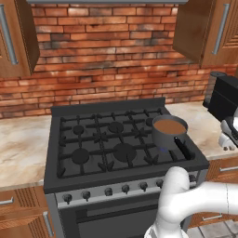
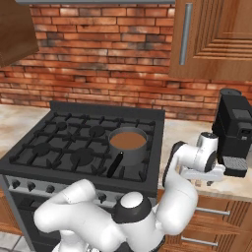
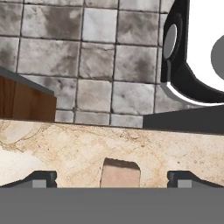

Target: Pick up the sugar cube(s) and place them in the saucepan with hot chocolate.

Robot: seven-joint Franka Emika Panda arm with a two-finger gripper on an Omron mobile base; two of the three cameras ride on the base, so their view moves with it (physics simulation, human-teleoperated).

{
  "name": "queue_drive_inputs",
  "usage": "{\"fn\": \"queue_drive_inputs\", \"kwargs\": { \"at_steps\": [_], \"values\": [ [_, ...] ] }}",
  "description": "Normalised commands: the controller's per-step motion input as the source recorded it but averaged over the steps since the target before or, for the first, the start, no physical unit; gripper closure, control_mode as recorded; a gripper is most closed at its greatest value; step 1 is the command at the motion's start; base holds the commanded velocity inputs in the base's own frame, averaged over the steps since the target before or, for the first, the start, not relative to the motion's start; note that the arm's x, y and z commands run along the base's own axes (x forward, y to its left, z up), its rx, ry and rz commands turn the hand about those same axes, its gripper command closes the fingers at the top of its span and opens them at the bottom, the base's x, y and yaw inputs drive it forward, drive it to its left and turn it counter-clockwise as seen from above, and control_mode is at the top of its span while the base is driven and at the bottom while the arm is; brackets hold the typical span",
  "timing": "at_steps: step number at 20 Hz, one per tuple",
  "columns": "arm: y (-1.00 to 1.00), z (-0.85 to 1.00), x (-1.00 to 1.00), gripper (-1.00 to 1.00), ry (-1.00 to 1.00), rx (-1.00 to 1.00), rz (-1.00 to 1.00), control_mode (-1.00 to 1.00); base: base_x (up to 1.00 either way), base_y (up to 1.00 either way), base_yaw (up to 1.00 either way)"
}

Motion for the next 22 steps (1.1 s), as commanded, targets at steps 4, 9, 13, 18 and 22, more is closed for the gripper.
{"fn": "queue_drive_inputs", "kwargs": {
  "at_steps": [4,9,13,18,22],
  "values": [
    [0.0,-0.03,0.0,-1.0,0.0,0.0,0.0,-1.0,0.0,0.0,0.0],
    [0.0,-0.05,0.0,1.0,0.0,0.0,0.0,-1.0,0.0,0.0,0.0],
    [0.0,0.0,0.0,1.0,0.0,0.0,0.0,-1.0,0.0,0.0,0.0],
    [0.0,0.0,-0.09,1.0,0.0,0.0,-0.01,-1.0,0.0,0.0,0.0],
    [0.1,0.0,-0.21,1.0,-0.01,0.0,-0.05,-1.0,0.0,0.0,0.0]
  ]
}}
